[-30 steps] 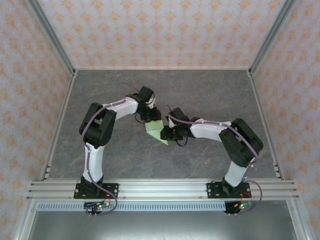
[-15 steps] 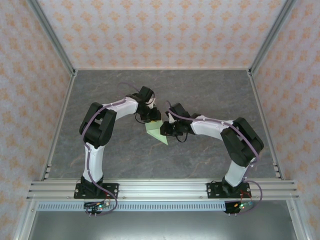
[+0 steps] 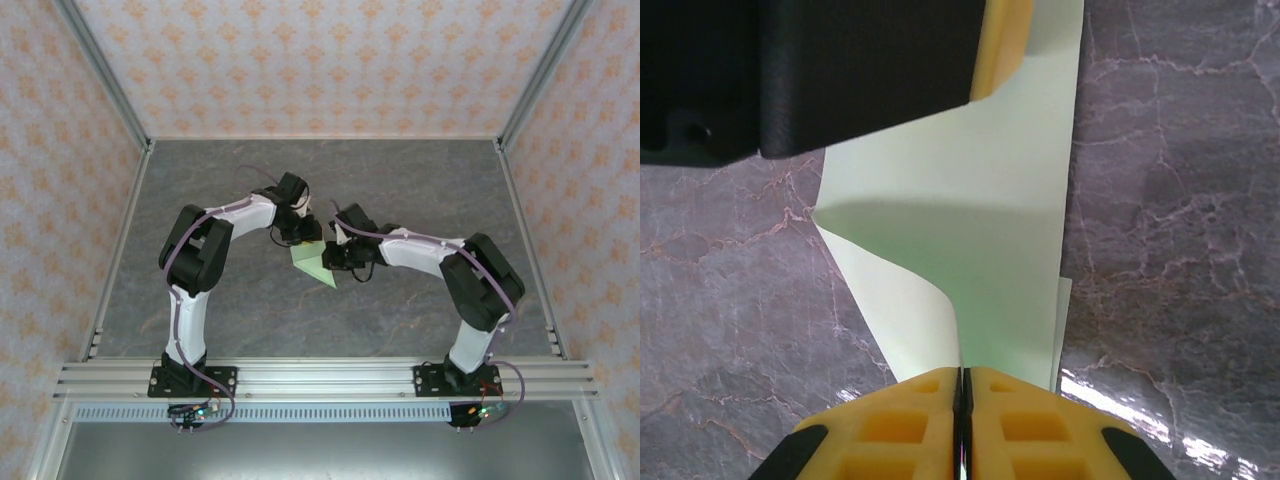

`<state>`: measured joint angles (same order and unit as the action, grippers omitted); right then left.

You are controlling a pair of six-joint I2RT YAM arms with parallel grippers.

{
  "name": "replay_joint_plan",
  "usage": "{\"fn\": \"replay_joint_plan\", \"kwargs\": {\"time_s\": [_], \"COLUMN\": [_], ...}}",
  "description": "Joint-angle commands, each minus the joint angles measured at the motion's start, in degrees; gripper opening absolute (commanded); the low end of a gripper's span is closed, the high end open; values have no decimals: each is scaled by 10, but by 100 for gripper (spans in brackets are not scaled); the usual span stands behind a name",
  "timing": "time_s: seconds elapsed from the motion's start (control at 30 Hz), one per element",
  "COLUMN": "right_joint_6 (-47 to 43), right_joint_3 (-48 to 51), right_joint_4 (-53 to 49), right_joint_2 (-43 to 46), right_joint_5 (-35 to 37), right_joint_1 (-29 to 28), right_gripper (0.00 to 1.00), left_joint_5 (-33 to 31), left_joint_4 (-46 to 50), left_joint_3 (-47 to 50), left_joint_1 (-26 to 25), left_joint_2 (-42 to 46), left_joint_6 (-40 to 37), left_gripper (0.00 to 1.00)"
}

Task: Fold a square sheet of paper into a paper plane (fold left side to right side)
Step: Third fold the triangle at the center of the table.

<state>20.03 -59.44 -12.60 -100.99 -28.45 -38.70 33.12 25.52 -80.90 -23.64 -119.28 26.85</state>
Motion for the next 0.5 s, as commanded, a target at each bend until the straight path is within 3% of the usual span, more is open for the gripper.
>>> {"fn": "replay_joint_plan", "kwargs": {"time_s": [0.0,0.47], "right_joint_6": [-15,-20], "right_joint_3": [-22,-27], "right_joint_4": [-15,-14], "right_joint_2": [-16,-48], "right_joint_5": [7,10], "right_joint_1": [1,1], "right_gripper": [13,13], "left_joint_5": [-8,-7], "left_joint_4": [18,18], "left_joint_3": [4,0], "left_joint_1": [-9,-12], "left_joint_2": [-13,-17], "left_joint_6": [-11,-11], "left_gripper": [27,27]}}
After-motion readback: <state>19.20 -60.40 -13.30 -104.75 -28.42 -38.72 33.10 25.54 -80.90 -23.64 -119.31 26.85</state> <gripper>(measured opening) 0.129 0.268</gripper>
